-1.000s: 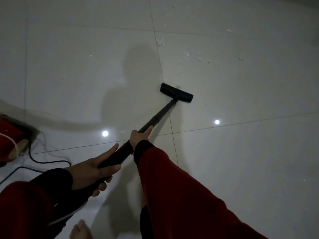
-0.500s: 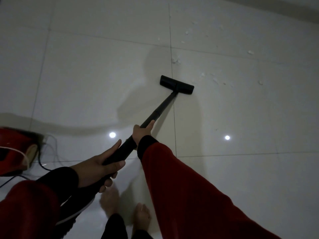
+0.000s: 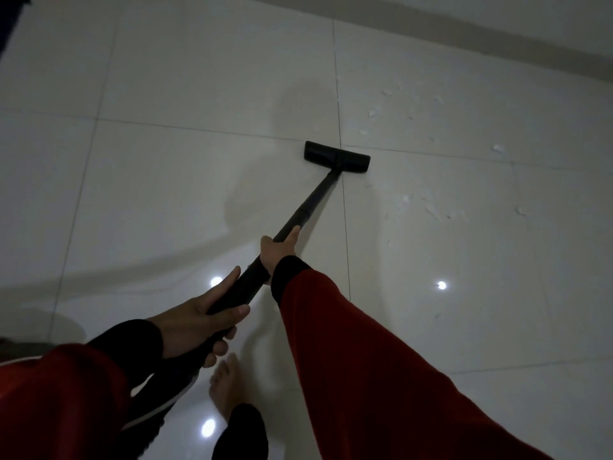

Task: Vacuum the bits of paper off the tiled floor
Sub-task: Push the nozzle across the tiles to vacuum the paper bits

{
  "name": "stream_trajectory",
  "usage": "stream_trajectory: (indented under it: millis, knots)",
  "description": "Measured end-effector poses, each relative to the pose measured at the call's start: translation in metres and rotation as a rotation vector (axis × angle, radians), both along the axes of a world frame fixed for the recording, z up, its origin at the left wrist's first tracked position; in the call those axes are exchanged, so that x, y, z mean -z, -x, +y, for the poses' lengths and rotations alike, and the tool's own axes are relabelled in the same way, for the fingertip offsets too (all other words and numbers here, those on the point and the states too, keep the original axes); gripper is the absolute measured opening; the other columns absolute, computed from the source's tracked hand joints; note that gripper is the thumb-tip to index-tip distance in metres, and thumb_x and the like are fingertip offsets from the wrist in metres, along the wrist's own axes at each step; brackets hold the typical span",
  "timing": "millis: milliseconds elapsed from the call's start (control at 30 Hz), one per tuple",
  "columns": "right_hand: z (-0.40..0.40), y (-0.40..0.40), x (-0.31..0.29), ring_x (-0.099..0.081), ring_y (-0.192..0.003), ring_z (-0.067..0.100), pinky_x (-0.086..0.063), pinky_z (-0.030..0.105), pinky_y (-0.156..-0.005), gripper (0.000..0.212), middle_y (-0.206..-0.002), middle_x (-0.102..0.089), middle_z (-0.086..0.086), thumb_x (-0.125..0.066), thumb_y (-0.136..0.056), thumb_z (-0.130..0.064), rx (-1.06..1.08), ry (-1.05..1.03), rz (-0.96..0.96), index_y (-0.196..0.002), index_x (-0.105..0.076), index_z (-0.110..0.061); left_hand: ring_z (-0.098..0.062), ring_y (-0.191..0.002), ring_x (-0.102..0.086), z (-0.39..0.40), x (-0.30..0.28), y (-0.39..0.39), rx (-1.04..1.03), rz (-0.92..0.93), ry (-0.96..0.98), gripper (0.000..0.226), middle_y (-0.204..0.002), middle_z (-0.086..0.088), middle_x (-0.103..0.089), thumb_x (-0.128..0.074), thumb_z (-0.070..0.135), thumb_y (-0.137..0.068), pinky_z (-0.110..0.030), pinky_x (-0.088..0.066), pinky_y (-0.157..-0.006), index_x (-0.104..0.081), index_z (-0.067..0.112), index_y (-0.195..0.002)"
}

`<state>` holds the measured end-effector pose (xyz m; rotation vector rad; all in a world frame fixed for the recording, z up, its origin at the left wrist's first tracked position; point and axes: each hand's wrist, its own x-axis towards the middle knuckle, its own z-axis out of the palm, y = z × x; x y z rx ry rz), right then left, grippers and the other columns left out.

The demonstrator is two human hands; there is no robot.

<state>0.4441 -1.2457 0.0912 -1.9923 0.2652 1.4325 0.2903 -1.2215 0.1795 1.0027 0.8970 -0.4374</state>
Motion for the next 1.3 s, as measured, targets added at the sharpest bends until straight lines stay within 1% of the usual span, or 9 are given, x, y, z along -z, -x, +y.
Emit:
stream_trajectory:
  millis: [133,267,400,633,967,1067,1167,1233,1300]
  knots:
    - [0.04,-0.032,-0.005,-0.063,-0.104,0.034,-0.05,0.05,-0.097,0.081,-0.113,-0.059,0.014,-0.039,-0.095,-0.033,-0.005,0.009,0.002,-0.141,0.027,-0.048,-0.011,-0.043,-0.043,0.042,-0.006,-0.033,-0.022,0.018,0.012,0.067,-0.076,-0.01,-0.044,-0.053,0.02,-0.092,-0.021,-0.042,-0.042,-0.02,0.058,-0.137]
    - [0.076,-0.071,-0.003,-0.062,-0.106,0.035,-0.05,0.051,-0.097,0.08,-0.121,-0.058,0.016,-0.039,-0.095,-0.034,-0.026,0.015,-0.016,-0.143,0.023,-0.047,-0.012,-0.043,-0.042,0.074,0.0,-0.071,-0.054,0.009,0.032,0.065,-0.076,-0.01,-0.044,-0.053,0.021,-0.092,-0.022,-0.041,-0.041,-0.022,0.058,-0.137]
    - [0.114,-0.117,0.001,-0.063,-0.102,0.035,-0.052,0.051,-0.094,0.079,-0.107,-0.056,0.013,-0.04,-0.096,-0.032,-0.029,-0.002,-0.047,-0.145,0.02,-0.046,-0.011,-0.043,-0.043,0.11,0.006,-0.118,-0.066,0.017,0.022,0.065,-0.078,-0.01,-0.044,-0.052,0.022,-0.093,-0.022,-0.042,-0.042,-0.02,0.056,-0.138]
    - [0.173,-0.21,0.002,-0.062,-0.095,0.031,-0.051,0.049,-0.096,0.079,-0.128,-0.055,0.017,-0.039,-0.097,-0.031,-0.094,-0.013,-0.036,-0.145,0.023,-0.044,-0.012,-0.041,-0.042,0.161,0.012,-0.207,-0.159,0.033,0.045,0.063,-0.077,-0.011,-0.045,-0.052,0.021,-0.093,-0.022,-0.042,-0.04,-0.024,0.055,-0.138]
    - [0.256,-0.295,0.0,-0.063,-0.102,0.035,-0.051,0.05,-0.095,0.078,-0.122,-0.059,0.018,-0.038,-0.097,-0.033,-0.157,0.0,-0.035,-0.144,0.023,-0.045,-0.012,-0.041,-0.042,0.231,0.007,-0.293,-0.245,0.037,0.064,0.064,-0.076,-0.01,-0.046,-0.055,0.023,-0.091,-0.022,-0.04,-0.038,-0.025,0.052,-0.14]
    - [0.287,-0.311,0.002,-0.063,-0.102,0.035,-0.051,0.049,-0.096,0.078,-0.123,-0.058,0.019,-0.038,-0.097,-0.033,-0.164,-0.01,-0.04,-0.145,0.023,-0.044,-0.011,-0.043,-0.047,0.265,0.012,-0.306,-0.212,0.001,0.052,0.095,-0.067,-0.004,-0.055,-0.078,0.052,-0.06,-0.022,-0.042,-0.041,-0.025,0.055,-0.138]
    - [0.323,-0.324,0.007,-0.063,-0.099,0.034,-0.051,0.049,-0.096,0.078,-0.123,-0.058,0.018,-0.038,-0.098,-0.032,-0.136,-0.024,-0.037,-0.145,0.023,-0.043,-0.012,-0.042,-0.045,0.305,0.019,-0.317,-0.255,-0.008,0.074,0.116,-0.06,-0.002,-0.056,-0.084,0.054,-0.033,-0.023,-0.041,-0.038,-0.03,0.057,-0.135]
    - [0.35,-0.334,0.01,-0.062,-0.099,0.034,-0.051,0.049,-0.096,0.077,-0.124,-0.057,0.019,-0.038,-0.098,-0.031,-0.137,-0.019,-0.053,-0.145,0.023,-0.043,-0.012,-0.041,-0.044,0.331,0.021,-0.329,-0.251,-0.006,0.068,0.112,-0.063,-0.004,-0.056,-0.084,0.053,-0.036,-0.022,-0.04,-0.038,-0.031,0.057,-0.135]
    - [0.377,-0.346,0.013,-0.062,-0.1,0.034,-0.051,0.049,-0.096,0.077,-0.125,-0.057,0.02,-0.037,-0.098,-0.032,-0.136,-0.017,-0.071,-0.145,0.023,-0.043,-0.012,-0.041,-0.043,0.357,0.026,-0.342,-0.25,-0.002,0.055,0.089,-0.072,-0.009,-0.051,-0.078,0.045,-0.063,-0.021,-0.04,-0.038,-0.029,0.054,-0.137]
